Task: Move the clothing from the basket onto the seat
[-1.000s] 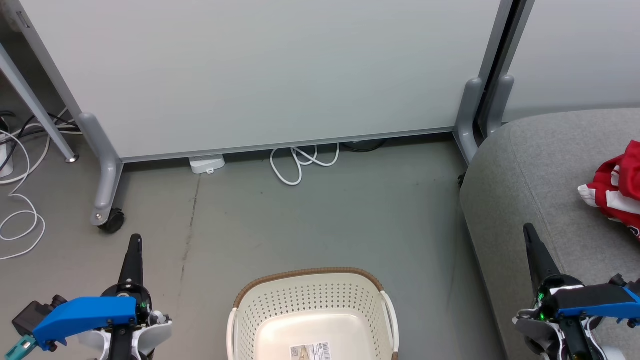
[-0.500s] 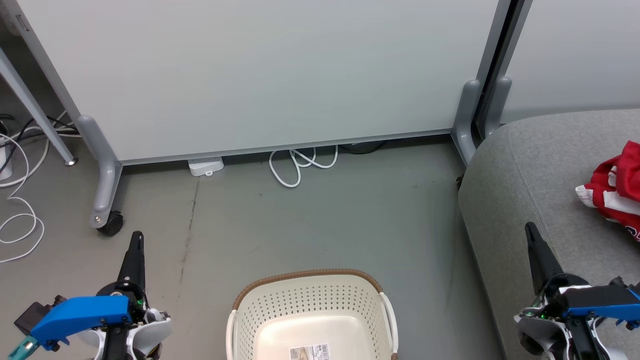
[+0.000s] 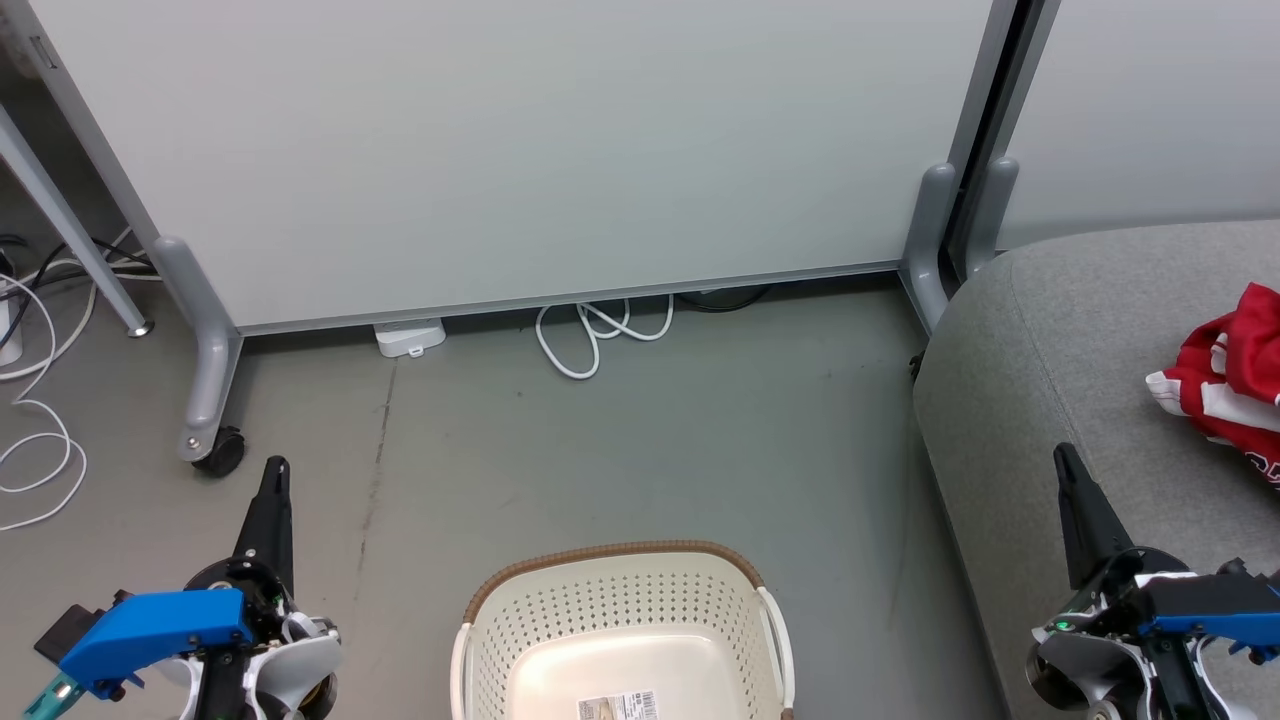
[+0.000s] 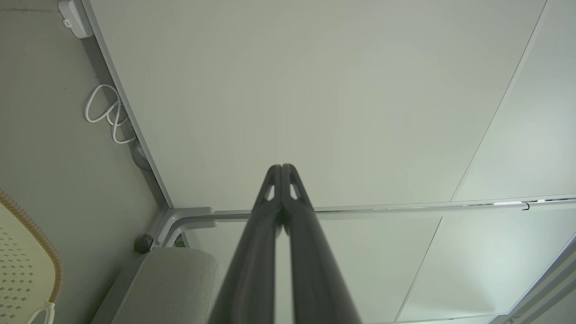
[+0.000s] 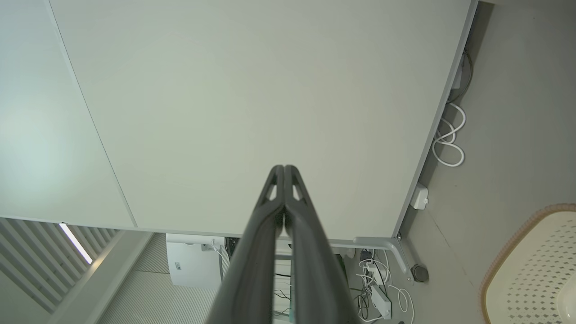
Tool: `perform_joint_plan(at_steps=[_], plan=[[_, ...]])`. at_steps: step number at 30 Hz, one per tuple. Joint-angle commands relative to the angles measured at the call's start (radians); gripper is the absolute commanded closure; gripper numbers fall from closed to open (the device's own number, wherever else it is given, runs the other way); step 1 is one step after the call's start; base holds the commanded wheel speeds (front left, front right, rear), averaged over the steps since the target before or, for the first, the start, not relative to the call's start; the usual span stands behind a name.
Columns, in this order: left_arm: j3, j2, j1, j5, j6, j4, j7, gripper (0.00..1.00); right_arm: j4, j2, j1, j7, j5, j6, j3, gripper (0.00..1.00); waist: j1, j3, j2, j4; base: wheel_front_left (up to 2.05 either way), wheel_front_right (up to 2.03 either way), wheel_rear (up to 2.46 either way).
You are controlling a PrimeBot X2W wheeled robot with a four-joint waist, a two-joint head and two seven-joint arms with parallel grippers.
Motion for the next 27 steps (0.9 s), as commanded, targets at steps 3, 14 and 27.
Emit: perform_joint_plan(at_steps=[3, 14, 27], plan=[[0.003, 0.004, -0.009, -0.007, 0.002, -0.005, 0.005, 1.0, -0.004, 0.002, 0.015, 0.003, 0.007, 0.0, -0.003, 1.0, 0.0, 0.0, -0.0001, 0.0, 0.0, 0.0, 0.0], [0.003, 0.004, -0.009, -0.007, 0.002, -0.004, 0.005, 1.0, -0.004, 0.002, 0.014, 0.003, 0.007, 0.0, -0.003, 1.0, 0.0, 0.0, -0.0001, 0.0, 0.0, 0.0, 0.0], [0.003, 0.004, -0.009, -0.007, 0.002, -0.004, 0.005, 1.0, -0.004, 0.002, 0.014, 0.003, 0.007, 0.0, -0.003, 1.0, 0.0, 0.0, -0.0001, 0.0, 0.0, 0.0, 0.0]])
